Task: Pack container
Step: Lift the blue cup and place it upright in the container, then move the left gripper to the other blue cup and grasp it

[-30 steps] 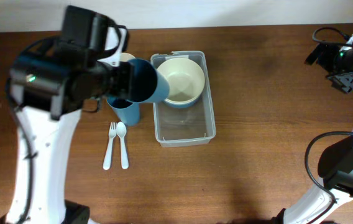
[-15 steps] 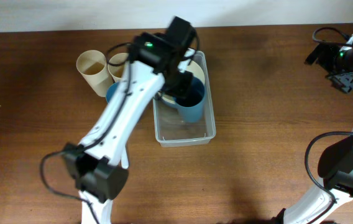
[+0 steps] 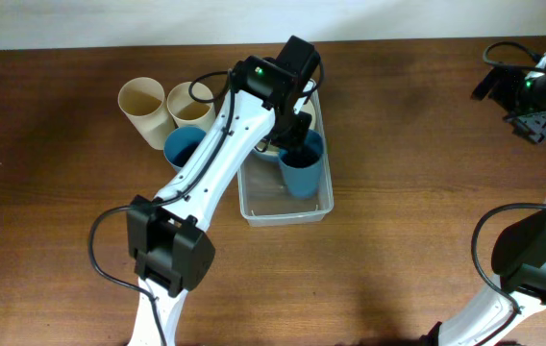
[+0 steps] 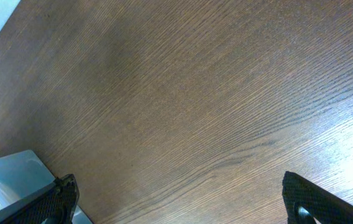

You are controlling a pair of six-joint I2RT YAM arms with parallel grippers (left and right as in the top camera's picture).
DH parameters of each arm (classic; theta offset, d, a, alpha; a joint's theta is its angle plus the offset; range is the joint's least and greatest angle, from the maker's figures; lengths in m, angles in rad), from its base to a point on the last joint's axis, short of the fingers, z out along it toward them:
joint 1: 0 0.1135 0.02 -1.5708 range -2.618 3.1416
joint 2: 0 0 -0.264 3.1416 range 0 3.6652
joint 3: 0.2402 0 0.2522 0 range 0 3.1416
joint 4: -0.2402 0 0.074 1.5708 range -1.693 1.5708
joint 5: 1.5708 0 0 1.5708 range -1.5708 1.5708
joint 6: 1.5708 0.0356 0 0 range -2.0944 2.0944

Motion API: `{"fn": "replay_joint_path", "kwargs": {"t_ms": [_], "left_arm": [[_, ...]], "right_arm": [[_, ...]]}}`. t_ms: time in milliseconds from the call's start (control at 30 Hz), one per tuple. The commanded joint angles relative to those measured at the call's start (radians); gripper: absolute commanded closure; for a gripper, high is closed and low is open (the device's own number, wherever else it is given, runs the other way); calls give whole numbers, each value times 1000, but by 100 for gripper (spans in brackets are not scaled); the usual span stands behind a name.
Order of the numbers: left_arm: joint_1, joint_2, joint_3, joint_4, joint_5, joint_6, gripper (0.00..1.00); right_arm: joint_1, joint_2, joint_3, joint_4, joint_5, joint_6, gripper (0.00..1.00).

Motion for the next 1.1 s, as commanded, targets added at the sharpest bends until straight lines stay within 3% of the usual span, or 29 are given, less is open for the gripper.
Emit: {"fn": "replay_joint_path", "kwargs": {"t_ms": [0,167,300,467,833,1067], "left_arm": [[3,-2,23,-17,-10,-5,71],[3,-3,153,-141,-3,-5,71],[3,-6,377,-286,-4,-5,52],[8,-45,536,-319,-17,18,41],[171,-209,522,-319,-55,37,40],[353,-246,245,-319,-16,47,40]], "right_arm": [[-1,-2,2,0,9,-4,1],[-1,-2,2,0,9,-4,1],[-1,-2,2,0,9,-4,1],[-1,-2,2,0,9,-4,1],[-1,-2,2,0,9,-4,1],[-1,-2,2,0,9,-4,1]]}}
